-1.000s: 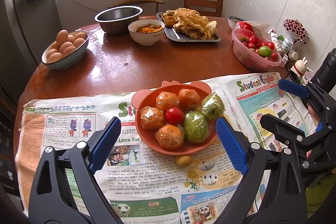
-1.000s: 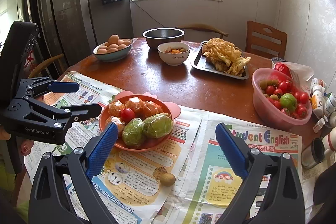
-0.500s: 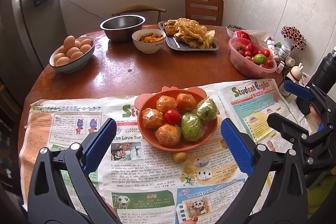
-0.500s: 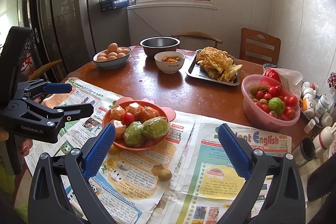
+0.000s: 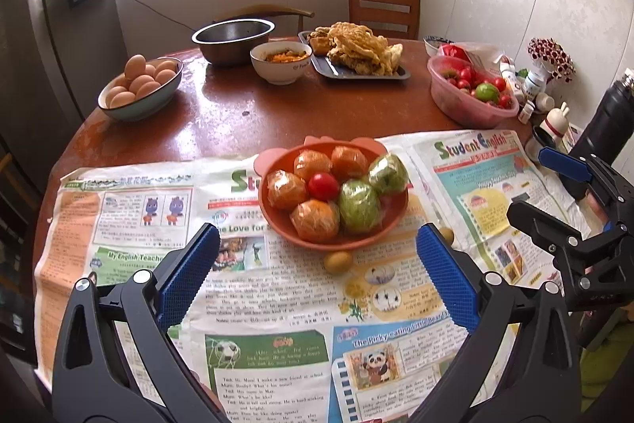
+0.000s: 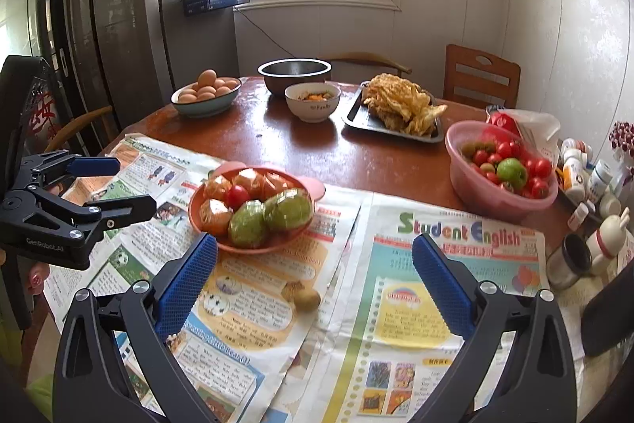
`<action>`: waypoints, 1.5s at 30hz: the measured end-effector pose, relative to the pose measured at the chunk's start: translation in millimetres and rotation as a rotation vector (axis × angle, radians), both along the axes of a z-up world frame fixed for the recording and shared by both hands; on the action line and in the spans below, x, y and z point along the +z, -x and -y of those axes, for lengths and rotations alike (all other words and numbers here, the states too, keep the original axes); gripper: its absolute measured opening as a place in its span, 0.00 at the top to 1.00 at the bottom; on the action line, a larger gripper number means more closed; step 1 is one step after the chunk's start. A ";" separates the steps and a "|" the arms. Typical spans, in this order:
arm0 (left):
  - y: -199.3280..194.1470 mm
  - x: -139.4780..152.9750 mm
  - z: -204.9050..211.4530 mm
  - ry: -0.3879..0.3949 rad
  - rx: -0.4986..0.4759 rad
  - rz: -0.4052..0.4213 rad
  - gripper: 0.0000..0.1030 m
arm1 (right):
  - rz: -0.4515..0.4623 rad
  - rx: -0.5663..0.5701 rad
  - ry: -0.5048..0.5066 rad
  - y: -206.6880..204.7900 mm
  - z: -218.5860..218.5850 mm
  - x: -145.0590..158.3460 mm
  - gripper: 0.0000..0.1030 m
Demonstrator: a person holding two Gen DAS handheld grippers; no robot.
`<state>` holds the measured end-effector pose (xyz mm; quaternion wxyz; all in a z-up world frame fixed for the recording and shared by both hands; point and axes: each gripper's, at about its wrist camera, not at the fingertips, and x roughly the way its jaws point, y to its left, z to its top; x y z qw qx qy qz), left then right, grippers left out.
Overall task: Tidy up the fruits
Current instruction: 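Withdraw both open tools from the plate back over the loose kiwis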
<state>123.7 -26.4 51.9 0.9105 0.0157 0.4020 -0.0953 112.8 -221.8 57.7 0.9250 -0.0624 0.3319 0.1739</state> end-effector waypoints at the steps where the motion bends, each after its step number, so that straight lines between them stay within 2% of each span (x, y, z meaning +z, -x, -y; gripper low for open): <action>1: 1.6 -2.2 -0.3 -0.002 0.003 -0.001 0.09 | -0.003 -0.002 0.007 2.3 0.1 -3.5 0.04; 13: 16.5 -46.6 -2.5 -0.011 0.004 -0.073 0.09 | -0.053 -0.061 0.077 15.0 3.4 -45.8 0.04; 19: 17.3 -64.5 -2.2 -0.020 0.008 -0.103 0.09 | -0.091 -0.078 0.078 16.2 6.7 -64.6 0.04; 33: 4.4 -82.6 9.8 -0.031 -0.006 -0.126 0.09 | -0.138 -0.079 0.088 -0.1 -0.4 -88.4 0.04; 45: -6.2 -89.3 15.2 -0.016 -0.011 -0.146 0.09 | -0.152 -0.087 0.072 -7.1 5.0 -93.9 0.05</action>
